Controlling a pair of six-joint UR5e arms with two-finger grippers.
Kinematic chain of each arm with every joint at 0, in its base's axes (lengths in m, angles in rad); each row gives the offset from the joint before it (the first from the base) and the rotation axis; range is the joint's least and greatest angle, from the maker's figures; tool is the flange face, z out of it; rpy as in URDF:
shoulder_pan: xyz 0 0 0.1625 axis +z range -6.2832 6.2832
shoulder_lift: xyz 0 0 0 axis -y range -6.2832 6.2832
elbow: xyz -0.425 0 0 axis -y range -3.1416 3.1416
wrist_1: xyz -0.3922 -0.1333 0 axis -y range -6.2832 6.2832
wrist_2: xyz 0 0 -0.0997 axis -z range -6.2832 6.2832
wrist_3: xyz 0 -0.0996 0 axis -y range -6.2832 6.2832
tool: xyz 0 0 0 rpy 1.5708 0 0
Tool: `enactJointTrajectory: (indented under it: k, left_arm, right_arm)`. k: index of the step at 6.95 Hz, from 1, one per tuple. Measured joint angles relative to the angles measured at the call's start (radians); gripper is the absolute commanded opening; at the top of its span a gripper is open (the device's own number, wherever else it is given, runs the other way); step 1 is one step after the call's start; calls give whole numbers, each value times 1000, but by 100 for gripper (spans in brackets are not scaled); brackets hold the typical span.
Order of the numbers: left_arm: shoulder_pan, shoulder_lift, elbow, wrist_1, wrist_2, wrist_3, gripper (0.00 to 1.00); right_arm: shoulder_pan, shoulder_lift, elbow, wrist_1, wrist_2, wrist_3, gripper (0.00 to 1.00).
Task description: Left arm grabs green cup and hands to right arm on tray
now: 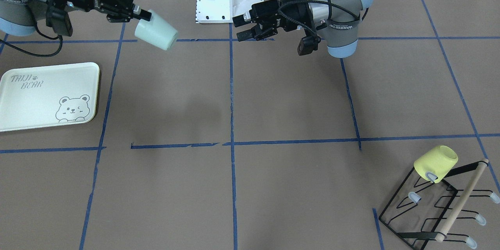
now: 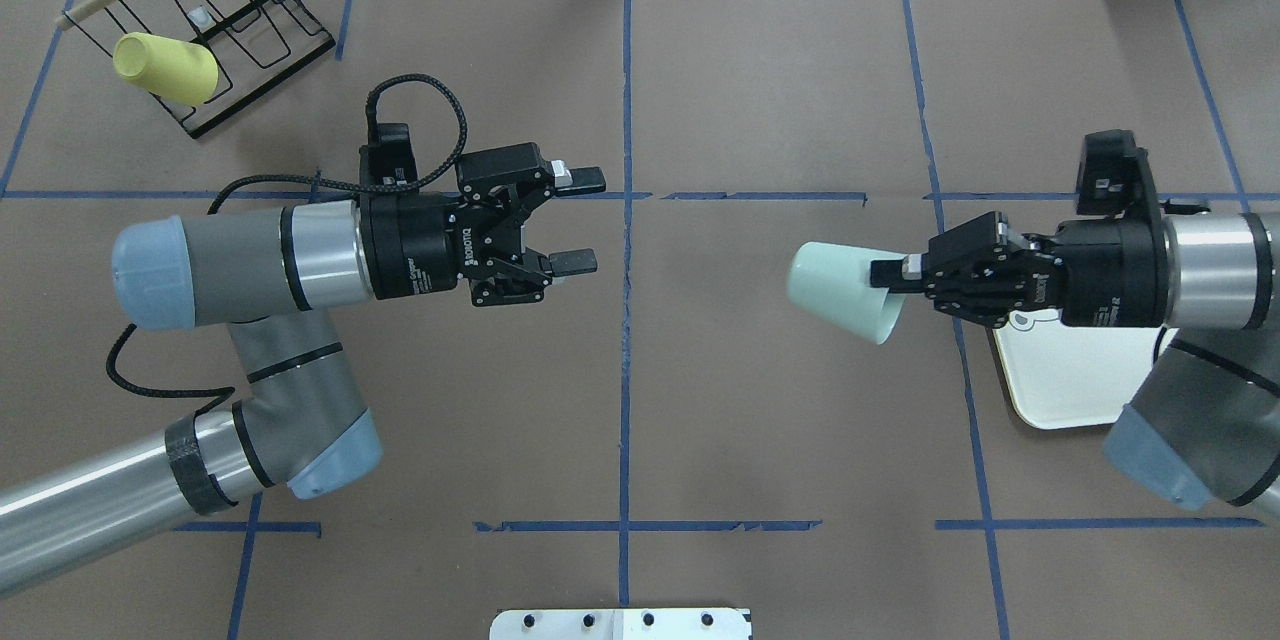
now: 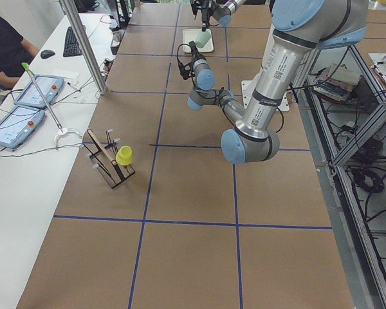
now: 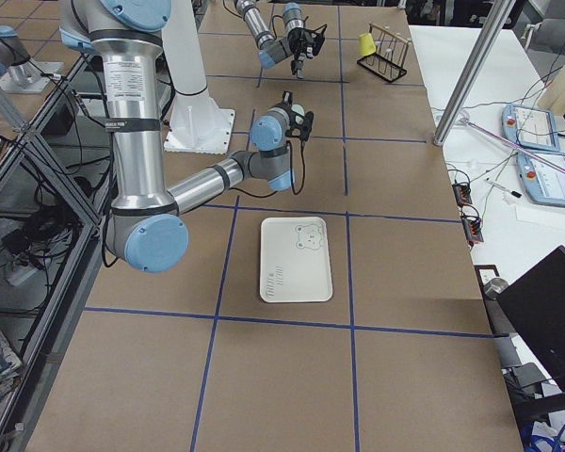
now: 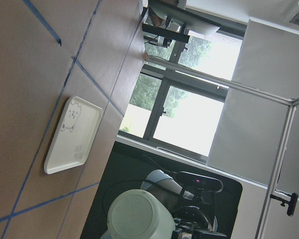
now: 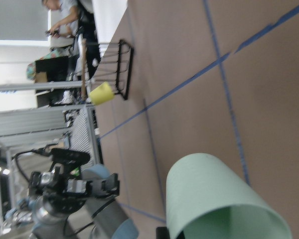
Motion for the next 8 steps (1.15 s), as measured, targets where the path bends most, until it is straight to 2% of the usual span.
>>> enactJointTrajectory:
  k: [2,4,6,8]
  left_arm:
    - [-22,17,-4,224,-7,171,100]
    - [-29,20,-6,388,-8,290,100]
    - [-31,20,-6,466,-6,355,100]
    - [-31,21,-3,478,-3,365,100]
  right_arm:
    - [165,-85,-4,-215,88,-129,0]
    - [283,-181,0,-458,177,-486,0]
    - [321,-276,3,-664,184,-889,0]
    - [298,-291,3,-911,181,-1185,0]
